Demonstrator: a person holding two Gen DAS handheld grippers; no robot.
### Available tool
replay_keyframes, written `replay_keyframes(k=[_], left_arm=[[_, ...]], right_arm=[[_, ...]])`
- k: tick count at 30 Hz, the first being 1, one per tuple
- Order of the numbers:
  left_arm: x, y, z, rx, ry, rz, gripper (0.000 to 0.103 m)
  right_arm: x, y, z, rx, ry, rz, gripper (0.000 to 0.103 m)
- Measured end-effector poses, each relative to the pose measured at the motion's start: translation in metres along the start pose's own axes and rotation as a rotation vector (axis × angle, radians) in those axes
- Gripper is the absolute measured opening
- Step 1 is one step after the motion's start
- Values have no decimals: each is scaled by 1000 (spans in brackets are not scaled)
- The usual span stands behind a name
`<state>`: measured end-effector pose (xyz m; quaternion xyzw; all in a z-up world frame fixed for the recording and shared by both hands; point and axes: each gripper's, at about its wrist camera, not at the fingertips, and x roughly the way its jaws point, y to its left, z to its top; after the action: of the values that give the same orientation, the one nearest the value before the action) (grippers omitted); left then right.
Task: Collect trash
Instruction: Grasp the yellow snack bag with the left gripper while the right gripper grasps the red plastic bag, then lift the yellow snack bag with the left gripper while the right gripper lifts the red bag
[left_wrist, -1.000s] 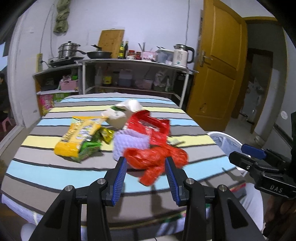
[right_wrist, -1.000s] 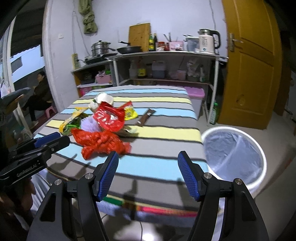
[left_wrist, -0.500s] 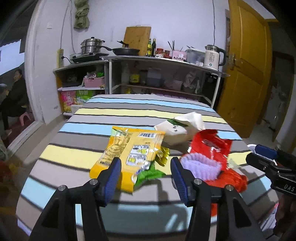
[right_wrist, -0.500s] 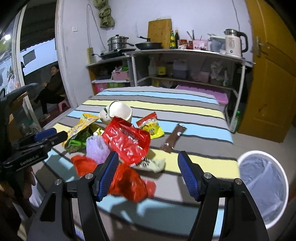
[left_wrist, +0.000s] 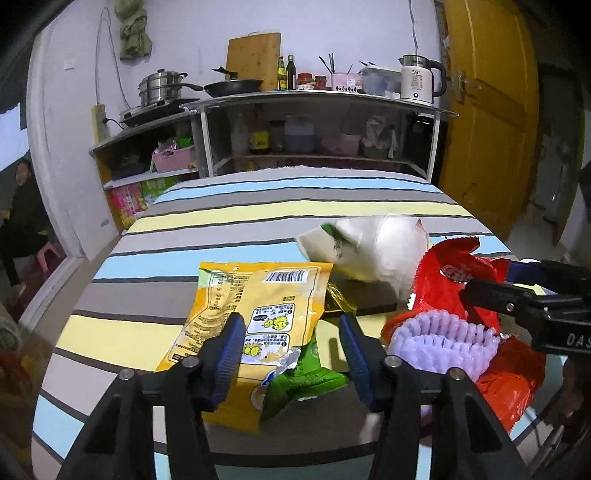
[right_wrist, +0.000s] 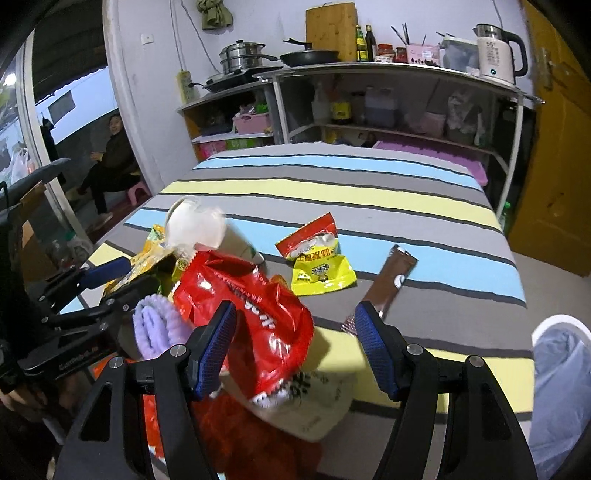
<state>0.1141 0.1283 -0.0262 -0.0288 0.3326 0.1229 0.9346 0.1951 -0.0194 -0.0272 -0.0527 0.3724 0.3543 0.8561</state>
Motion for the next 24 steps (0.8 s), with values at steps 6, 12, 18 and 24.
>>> replay_keyframes(k=[6, 12, 18, 24], left_arm=[[1, 3, 4, -10, 7, 10, 24], [-14, 12, 9, -49, -26, 6, 3], [-34, 22, 13, -98, -56, -23, 0], [-47, 30, 10, -101, -73, -5, 0]], right_arm=[[-2, 0, 2, 9, -1, 37, 24], [-11, 0, 0, 18, -19, 47, 20], [-20, 5, -2, 21, -33, 53, 16], [-32, 5, -5, 26, -50, 54, 16]])
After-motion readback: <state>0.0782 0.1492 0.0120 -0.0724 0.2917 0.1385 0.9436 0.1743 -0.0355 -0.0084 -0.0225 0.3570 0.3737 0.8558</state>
